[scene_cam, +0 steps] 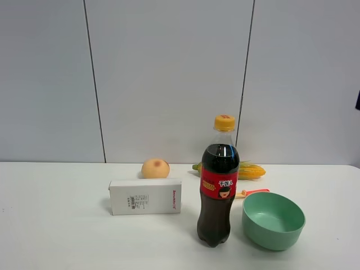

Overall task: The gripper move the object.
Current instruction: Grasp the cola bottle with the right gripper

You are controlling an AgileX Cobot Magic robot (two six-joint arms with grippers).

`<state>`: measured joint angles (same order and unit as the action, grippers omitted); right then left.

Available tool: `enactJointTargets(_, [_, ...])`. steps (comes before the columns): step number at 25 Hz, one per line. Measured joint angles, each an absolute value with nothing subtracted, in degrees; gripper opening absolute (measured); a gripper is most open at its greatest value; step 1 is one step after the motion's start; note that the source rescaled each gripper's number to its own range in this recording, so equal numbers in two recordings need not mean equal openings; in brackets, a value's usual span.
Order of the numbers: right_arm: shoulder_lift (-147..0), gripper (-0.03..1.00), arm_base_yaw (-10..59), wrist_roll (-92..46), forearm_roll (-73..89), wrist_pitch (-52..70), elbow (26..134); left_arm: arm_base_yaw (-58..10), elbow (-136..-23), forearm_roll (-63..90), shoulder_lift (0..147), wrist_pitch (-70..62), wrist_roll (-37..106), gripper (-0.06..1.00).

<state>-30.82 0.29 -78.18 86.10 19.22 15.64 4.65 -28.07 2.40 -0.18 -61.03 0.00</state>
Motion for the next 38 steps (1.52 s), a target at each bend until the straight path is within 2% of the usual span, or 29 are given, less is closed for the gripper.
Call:
enactJointTargets(11, [-46.6,0.95,0.3,-86.7,91.1,21.9,15.6,4.6,-28.1,2.4,-0.2,-61.0,0.0,1.0])
enactJointTargets(21, [-48.1,0.95,0.3,-93.9,99.2,24.5,15.6,4.6,-28.1,2.4,-0.2,-61.0,0.0,1.0])
enactJointTargets(34, [-48.4,0.95,0.3,-98.1,99.6,24.2,15.6,4.6,-28.1,2.4,-0.2,-61.0,0.0,1.0])
enactJointTargets(38, [-52.4,0.95,0.3,-98.3,99.6,24.2,15.6,4.6,-28.1,2.4,-0.2,-61.0,0.0,1.0])
